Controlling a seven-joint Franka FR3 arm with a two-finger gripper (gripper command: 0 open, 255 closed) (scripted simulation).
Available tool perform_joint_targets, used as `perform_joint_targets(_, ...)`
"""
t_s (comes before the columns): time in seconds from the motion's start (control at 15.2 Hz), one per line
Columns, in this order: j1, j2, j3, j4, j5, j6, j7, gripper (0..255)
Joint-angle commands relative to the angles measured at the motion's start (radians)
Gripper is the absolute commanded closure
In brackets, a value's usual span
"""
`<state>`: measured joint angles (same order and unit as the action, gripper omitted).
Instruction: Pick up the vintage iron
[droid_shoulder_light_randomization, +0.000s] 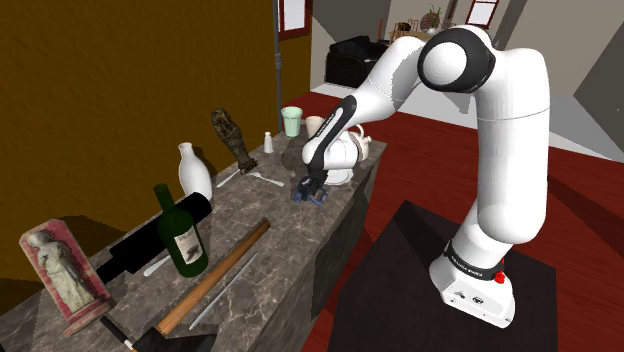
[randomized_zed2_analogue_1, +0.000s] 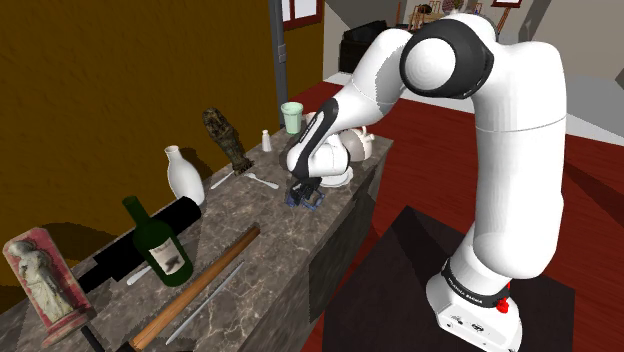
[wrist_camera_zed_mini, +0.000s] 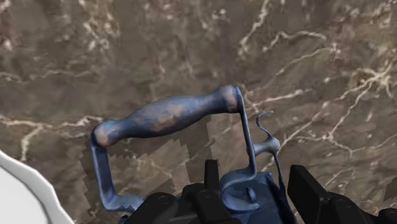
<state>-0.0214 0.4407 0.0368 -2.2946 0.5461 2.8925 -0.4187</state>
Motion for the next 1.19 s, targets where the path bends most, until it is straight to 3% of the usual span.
perform_joint_targets(0.0, 0.0, 0.001, 0.0, 0.0, 0.0, 0.0, 0.0, 255)
perform_joint_targets(1.12, 0.067, -0.196, -0.095, -0.035, -0.13, -0.16, 0.131, 255)
